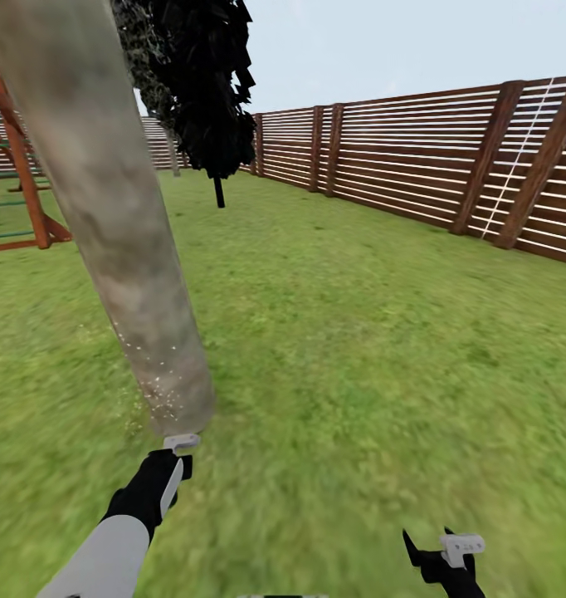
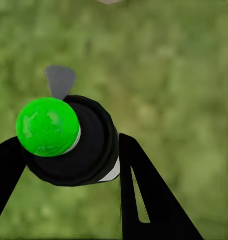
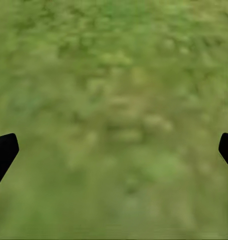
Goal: In the garden, pick up the pesticide atomizer on the floor and spray pesticide onto both trees until each tree trunk is fully covered.
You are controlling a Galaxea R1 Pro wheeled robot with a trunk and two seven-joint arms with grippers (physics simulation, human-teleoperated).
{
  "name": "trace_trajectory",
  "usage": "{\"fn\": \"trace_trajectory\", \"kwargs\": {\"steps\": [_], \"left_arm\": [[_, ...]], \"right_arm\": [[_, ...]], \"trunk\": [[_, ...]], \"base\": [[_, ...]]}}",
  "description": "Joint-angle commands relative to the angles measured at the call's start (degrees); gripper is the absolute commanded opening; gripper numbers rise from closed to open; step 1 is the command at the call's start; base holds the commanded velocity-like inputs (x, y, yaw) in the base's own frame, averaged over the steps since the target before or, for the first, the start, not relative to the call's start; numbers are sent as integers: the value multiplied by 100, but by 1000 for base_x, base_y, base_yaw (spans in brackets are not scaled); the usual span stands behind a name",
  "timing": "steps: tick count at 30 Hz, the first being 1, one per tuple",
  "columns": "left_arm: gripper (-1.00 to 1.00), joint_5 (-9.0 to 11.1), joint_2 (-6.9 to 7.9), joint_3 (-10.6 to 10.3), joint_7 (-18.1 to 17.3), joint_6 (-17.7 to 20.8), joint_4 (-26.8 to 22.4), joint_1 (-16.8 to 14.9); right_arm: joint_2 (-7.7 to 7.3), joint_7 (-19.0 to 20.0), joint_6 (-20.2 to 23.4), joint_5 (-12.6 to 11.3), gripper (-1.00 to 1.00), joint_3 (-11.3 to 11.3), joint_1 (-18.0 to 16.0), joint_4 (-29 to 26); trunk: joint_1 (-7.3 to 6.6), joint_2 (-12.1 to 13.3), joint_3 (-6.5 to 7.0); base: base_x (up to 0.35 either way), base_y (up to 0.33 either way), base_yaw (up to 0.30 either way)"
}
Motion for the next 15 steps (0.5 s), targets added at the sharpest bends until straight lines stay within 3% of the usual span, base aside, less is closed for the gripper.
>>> {"fn": "trace_trajectory", "kwargs": {"steps": [1, 15], "left_arm": [[-100, -3, -2, 0, 1, -1, 0, 0], [-100, -3, -10, 8, 0, -8, -1, 0]], "right_arm": [[0, -1, -3, 0, 100, 0, 1, 0], [0, 4, 1, 0, 100, 0, -1, 0]], "trunk": [[0, 0, 0], [0, 0, 0]], "base": [[91, -270, 273], [36, -273, 260]]}}
